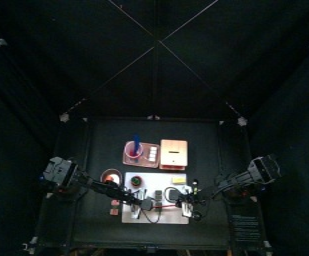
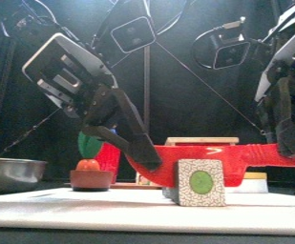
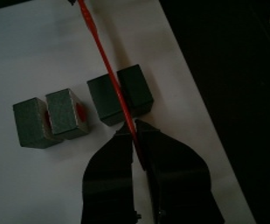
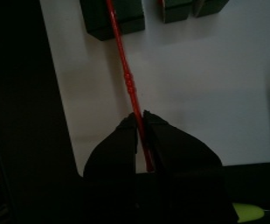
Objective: Cut the green sushi roll
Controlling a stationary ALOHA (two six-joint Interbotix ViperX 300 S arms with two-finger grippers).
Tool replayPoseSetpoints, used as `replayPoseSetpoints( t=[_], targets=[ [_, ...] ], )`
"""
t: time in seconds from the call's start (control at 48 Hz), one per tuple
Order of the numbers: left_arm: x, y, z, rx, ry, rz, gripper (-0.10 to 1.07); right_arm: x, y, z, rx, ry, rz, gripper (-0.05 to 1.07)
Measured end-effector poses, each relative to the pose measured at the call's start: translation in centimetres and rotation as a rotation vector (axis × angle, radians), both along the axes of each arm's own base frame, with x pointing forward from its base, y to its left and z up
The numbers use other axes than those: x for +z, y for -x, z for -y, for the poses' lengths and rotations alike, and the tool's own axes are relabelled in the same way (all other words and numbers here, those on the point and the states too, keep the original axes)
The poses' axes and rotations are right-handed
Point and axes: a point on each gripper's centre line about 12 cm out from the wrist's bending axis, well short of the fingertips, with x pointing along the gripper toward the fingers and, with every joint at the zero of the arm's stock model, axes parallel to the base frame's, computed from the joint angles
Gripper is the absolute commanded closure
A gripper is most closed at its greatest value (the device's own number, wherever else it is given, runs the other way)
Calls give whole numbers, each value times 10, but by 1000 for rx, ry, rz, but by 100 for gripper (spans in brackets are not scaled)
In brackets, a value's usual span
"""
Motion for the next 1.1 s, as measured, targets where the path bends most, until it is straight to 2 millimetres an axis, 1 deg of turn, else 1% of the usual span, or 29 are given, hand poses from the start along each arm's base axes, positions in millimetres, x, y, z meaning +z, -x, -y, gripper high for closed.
replayPoseSetpoints(
  t=[0.125, 0.208, 0.271, 0.312, 0.479, 0.542, 0.667, 0.75, 0.854, 0.958, 1.104],
  targets=[
    [-1, 1, 0, -1, -6, -21, 61, 1, -1, -1, -1, -3, 4, 58],
    [5, 0, 0, -3, -8, -28, 61, 5, -2, -2, 1, -6, 14, 58],
    [14, -1, 1, -12, -13, -23, 61, 10, -1, -1, 1, -7, 21, 58],
    [25, -2, 1, -29, -26, -12, 61, 15, 0, -1, 3, -5, 24, 58],
    [61, -9, -3, -101, -112, 52, 61, 39, 9, 4, 7, 7, 48, 58],
    [68, -15, -11, -114, -152, 76, 61, 47, 13, 6, 7, 10, 54, 58],
    [79, -29, -25, -113, -193, 131, 59, 52, 25, 10, 2, 15, 36, 58],
    [81, -41, -31, -99, -188, 173, 55, 53, 33, 13, -6, 11, 27, 58],
    [80, -50, -36, -88, -176, 213, 44, 55, 41, 14, -17, 2, 16, 58],
    [81, -54, -37, -87, -173, 235, 32, 57, 46, 16, -24, -6, 13, 58],
    [81, -56, -42, -71, -168, 239, 24, 54, 56, 18, -29, -4, -12, 58]
  ],
)
